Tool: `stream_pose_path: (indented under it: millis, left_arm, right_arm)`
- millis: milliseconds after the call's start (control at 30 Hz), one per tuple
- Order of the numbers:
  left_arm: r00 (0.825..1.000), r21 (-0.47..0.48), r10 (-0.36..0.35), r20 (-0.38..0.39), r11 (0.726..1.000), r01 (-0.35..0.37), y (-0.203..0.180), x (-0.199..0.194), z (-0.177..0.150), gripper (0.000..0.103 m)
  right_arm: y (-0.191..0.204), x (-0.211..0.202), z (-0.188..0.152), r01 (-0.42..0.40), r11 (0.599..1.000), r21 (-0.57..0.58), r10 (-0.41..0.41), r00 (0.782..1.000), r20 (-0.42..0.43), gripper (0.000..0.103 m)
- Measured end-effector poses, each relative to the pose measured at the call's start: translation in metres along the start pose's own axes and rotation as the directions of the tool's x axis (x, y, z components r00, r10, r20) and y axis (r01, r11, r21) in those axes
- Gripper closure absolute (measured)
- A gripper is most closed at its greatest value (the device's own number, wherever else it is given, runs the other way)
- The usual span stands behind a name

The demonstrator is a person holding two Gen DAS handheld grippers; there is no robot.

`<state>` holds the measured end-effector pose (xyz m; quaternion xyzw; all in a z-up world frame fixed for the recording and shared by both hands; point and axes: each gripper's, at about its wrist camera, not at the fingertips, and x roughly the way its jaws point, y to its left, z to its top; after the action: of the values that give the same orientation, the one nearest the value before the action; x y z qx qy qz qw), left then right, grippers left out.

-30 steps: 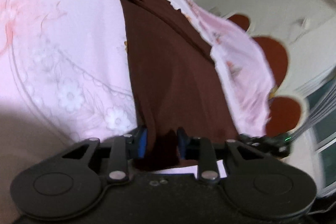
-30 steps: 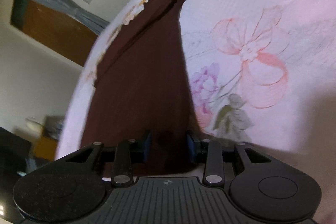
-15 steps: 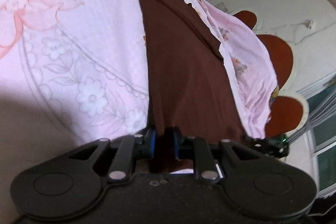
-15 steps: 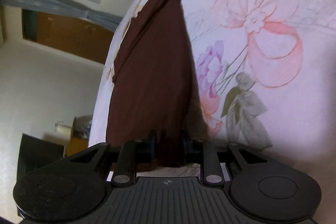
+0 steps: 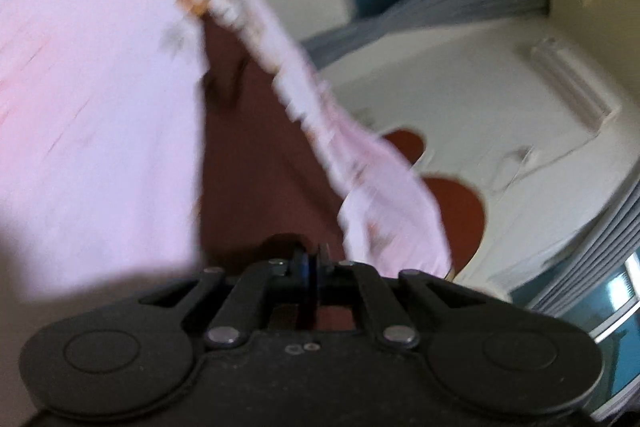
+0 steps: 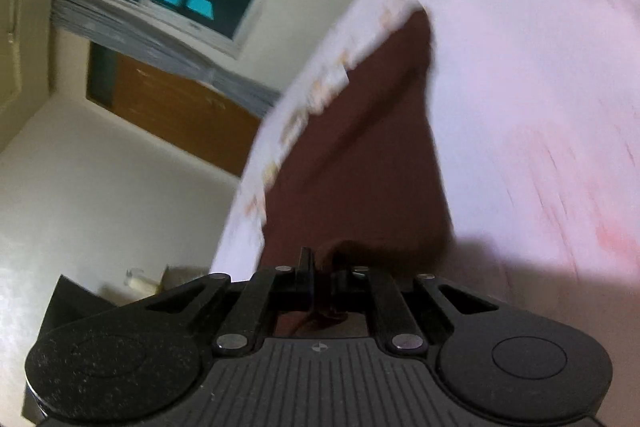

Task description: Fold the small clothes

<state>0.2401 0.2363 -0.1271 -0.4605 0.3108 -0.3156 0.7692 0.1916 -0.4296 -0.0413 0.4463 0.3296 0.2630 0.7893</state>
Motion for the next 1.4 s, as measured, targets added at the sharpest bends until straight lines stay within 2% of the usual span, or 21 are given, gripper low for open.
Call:
stream_pose_path:
  millis: [100,200,300,367,467,600,733,800,833,867,933,1000,1033,1067,1100,1133,1200,1233,1267,1300,1400]
  left_arm:
    - [0.997,-0.005,-0.018,0.078,1.0,0.018,-0.005,0.037,0.042,0.101]
    - [0.99,-0.065,-0.035,0.135,0.997,0.044,0.005,0.088,0.09,0.101]
    - [0.991,-0.096,-0.006,0.136,0.995,0.019,0.019,0.134,0.126,0.101]
    - [0.992,-0.11,0.047,0.118,0.993,-0.034,0.03,0.164,0.146,0.101]
    - [0.99,-0.131,0.089,0.107,0.989,-0.075,0.045,0.191,0.162,0.101]
    - [0.988,-0.158,0.116,0.106,0.983,-0.098,0.064,0.205,0.172,0.101]
    - [0.984,-0.212,0.144,0.106,0.97,-0.119,0.081,0.207,0.171,0.099]
    - [0.992,-0.2,0.096,0.082,0.977,-0.078,0.079,0.202,0.167,0.079]
    - [0.994,-0.186,0.088,0.072,0.98,-0.073,0.075,0.198,0.164,0.075]
    - [0.995,-0.172,0.078,0.061,0.983,-0.066,0.07,0.196,0.161,0.072]
    - [0.996,-0.134,0.067,0.05,0.989,-0.06,0.062,0.191,0.159,0.073]
    - [0.997,-0.124,0.068,0.04,0.99,-0.062,0.059,0.191,0.161,0.075]
    - [0.996,-0.127,0.081,0.044,0.989,-0.075,0.059,0.192,0.162,0.084]
    - [0.995,-0.133,0.084,0.049,0.988,-0.077,0.059,0.193,0.164,0.093]
    - [0.995,-0.138,0.083,0.054,0.988,-0.075,0.06,0.194,0.165,0.098]
    - [0.995,-0.136,0.082,0.057,0.988,-0.074,0.06,0.196,0.166,0.098]
    - [0.994,-0.121,0.103,0.045,0.988,-0.097,0.059,0.206,0.17,0.097]
    - [0.993,-0.115,0.107,0.04,0.988,-0.102,0.059,0.209,0.171,0.097]
    - [0.993,-0.112,0.106,0.045,0.989,-0.101,0.059,0.211,0.172,0.097]
    - [0.993,-0.115,0.107,0.053,0.988,-0.1,0.061,0.214,0.174,0.098]
    - [0.991,-0.136,0.088,0.1,0.988,-0.074,0.065,0.219,0.187,0.098]
  right_arm:
    - [0.003,0.032,0.051,-0.02,1.0,0.023,0.019,0.999,0.044,0.097]
    - [-0.001,0.073,0.104,-0.02,0.998,0.052,0.017,0.998,0.062,0.097]
    - [-0.018,0.123,0.152,0.009,0.994,0.11,-0.013,0.999,0.042,0.097]
    - [-0.034,0.153,0.175,0.047,0.987,0.156,-0.052,0.998,0.026,0.096]
    - [-0.059,0.183,0.192,0.079,0.973,0.215,-0.087,0.996,0.024,0.096]
    - [-0.09,0.202,0.197,0.109,0.96,0.258,-0.113,0.994,0.001,0.096]
    - [-0.11,0.198,0.19,0.062,0.943,0.326,-0.071,0.997,0.013,0.094]
    - [-0.101,0.189,0.189,0.037,0.955,0.295,-0.042,0.999,0.008,0.069]
    - [-0.094,0.186,0.19,0.046,0.966,0.256,-0.049,0.999,0.004,0.048]
    - [-0.086,0.181,0.189,0.043,0.974,0.221,-0.044,0.999,0.001,0.038]
    - [-0.073,0.177,0.189,0.031,0.986,0.163,-0.029,1.0,-0.012,0.039]
    - [-0.069,0.178,0.191,0.05,0.988,0.144,-0.047,0.999,-0.022,0.039]
    - [-0.07,0.18,0.193,0.057,0.987,0.149,-0.054,0.998,-0.024,0.043]
    - [-0.071,0.182,0.194,0.072,0.986,0.15,-0.069,0.997,-0.025,0.061]
    - [-0.072,0.185,0.195,0.09,0.984,0.153,-0.085,0.996,-0.036,0.071]
    - [-0.073,0.187,0.194,0.106,0.983,0.153,-0.1,0.994,-0.044,0.083]
    - [-0.073,0.191,0.195,0.152,0.979,0.134,-0.146,0.988,-0.058,0.083]
    - [-0.075,0.191,0.196,0.15,0.98,0.131,-0.143,0.988,-0.057,0.086]
    - [-0.074,0.192,0.196,0.149,0.981,0.12,-0.144,0.988,-0.052,0.096]
    - [-0.073,0.193,0.197,0.16,0.981,0.108,-0.156,0.987,-0.044,0.096]
    - [-0.076,0.197,0.207,0.106,0.984,0.141,-0.106,0.994,-0.003,0.096]
